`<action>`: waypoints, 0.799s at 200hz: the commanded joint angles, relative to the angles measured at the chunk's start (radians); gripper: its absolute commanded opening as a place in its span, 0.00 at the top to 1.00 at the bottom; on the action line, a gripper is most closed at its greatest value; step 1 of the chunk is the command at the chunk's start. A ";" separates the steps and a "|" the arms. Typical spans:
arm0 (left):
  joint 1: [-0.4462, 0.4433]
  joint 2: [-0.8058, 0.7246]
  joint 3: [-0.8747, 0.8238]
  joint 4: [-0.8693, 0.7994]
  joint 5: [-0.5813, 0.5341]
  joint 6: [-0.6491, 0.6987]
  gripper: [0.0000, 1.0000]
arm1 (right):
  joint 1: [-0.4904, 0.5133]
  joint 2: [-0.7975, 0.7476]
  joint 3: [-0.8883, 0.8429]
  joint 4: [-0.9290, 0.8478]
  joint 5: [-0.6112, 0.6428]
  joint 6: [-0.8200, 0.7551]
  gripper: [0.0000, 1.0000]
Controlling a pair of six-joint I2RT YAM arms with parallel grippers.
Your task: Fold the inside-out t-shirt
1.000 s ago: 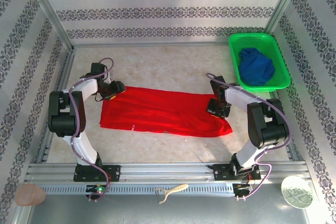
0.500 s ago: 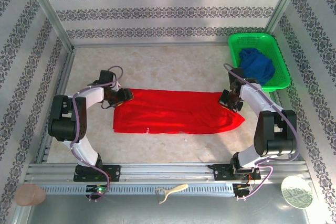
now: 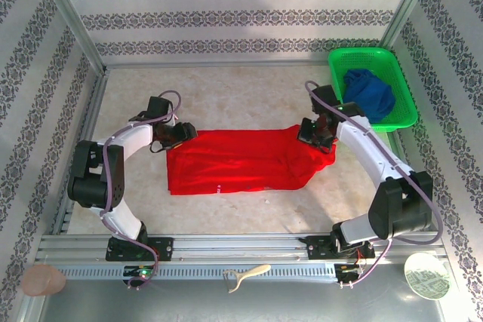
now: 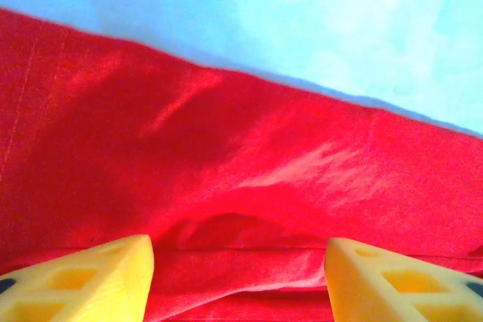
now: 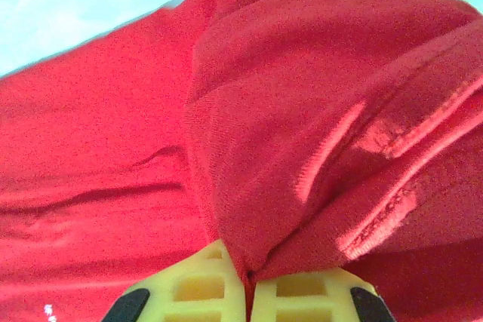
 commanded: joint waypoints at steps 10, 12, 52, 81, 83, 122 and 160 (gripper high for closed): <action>0.014 0.040 0.021 0.008 0.024 -0.015 0.38 | 0.131 -0.009 0.060 -0.044 0.043 0.108 1.00; 0.014 0.042 0.022 0.012 0.026 -0.017 0.38 | 0.138 -0.007 0.062 -0.044 0.047 0.111 1.00; 0.033 0.072 0.039 0.057 0.063 -0.043 0.38 | 0.312 0.085 0.147 -0.064 0.100 0.191 1.00; 0.065 0.079 0.048 0.096 0.098 -0.077 0.38 | 0.427 0.178 0.244 -0.086 0.138 0.251 1.00; 0.068 0.079 0.048 0.097 0.099 -0.080 0.38 | 0.435 0.186 0.253 -0.086 0.139 0.255 1.00; 0.118 0.082 0.054 0.133 0.146 -0.109 0.38 | 0.544 0.321 0.410 -0.127 0.154 0.313 1.00; 0.149 0.093 0.051 0.161 0.176 -0.126 0.38 | 0.599 0.425 0.568 -0.168 0.158 0.357 1.00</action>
